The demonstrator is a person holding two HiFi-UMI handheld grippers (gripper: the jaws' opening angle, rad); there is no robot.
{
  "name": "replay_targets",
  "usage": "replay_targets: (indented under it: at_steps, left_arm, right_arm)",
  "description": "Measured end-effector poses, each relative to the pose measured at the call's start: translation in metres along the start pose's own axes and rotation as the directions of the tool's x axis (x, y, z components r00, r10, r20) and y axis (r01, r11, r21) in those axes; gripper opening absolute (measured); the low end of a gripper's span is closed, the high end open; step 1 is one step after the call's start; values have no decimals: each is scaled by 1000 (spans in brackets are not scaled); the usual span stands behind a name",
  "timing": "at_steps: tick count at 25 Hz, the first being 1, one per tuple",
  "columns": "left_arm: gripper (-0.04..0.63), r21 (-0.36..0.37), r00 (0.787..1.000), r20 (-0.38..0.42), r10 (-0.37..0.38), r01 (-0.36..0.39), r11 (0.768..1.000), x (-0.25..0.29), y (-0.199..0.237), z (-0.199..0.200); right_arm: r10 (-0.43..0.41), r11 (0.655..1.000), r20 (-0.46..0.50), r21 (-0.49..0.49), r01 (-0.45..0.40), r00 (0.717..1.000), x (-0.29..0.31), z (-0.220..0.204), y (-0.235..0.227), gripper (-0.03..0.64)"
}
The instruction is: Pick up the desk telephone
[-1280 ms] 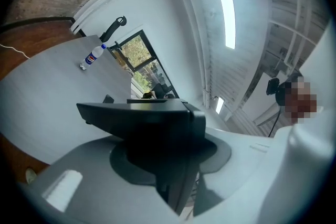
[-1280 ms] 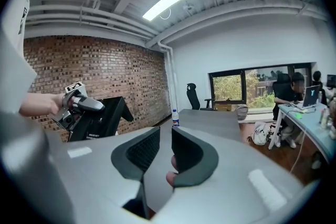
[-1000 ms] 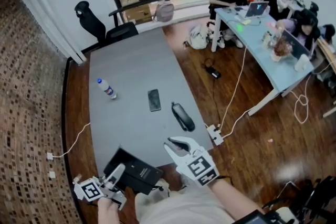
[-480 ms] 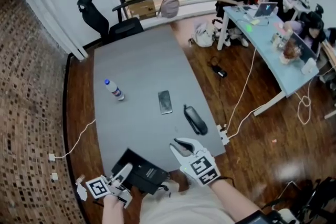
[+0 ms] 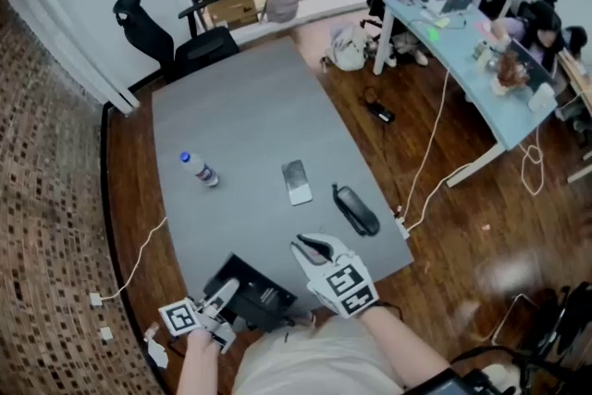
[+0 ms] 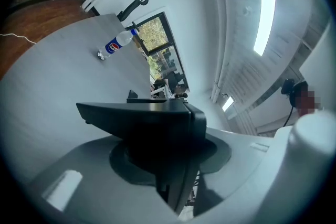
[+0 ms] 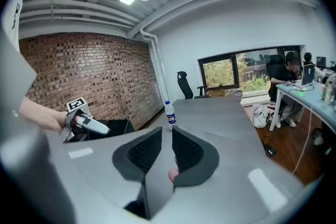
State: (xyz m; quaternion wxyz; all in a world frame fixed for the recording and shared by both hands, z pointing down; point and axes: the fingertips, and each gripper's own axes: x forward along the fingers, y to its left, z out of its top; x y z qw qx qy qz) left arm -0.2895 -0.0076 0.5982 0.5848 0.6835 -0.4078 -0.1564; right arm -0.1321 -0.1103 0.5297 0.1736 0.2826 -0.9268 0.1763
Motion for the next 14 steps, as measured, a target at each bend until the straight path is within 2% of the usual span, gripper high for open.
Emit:
replay_targets:
  at_steps: [3,6,8,14]
  left_arm:
    - [169,27,999,-32,3,-3,1000,12,20,16]
    - [170,-20,994,-100,-37,35,999,34,28,7]
    - [170,-50,990,-135,-38,31,998,43,42,2]
    - [172,-124,992,-121,-17,2,992,61,84,10]
  right_arm:
    - [-17,1000,9,-4,17,1000,19,7,-6,38]
    - [-30,999,6,15,30,1000,22,2,-8,34]
    - [-38,998,-3,41,38,999,30,-9,-10,34]
    - [-33,995,-55,96,38,998,67,-41,-16,29]
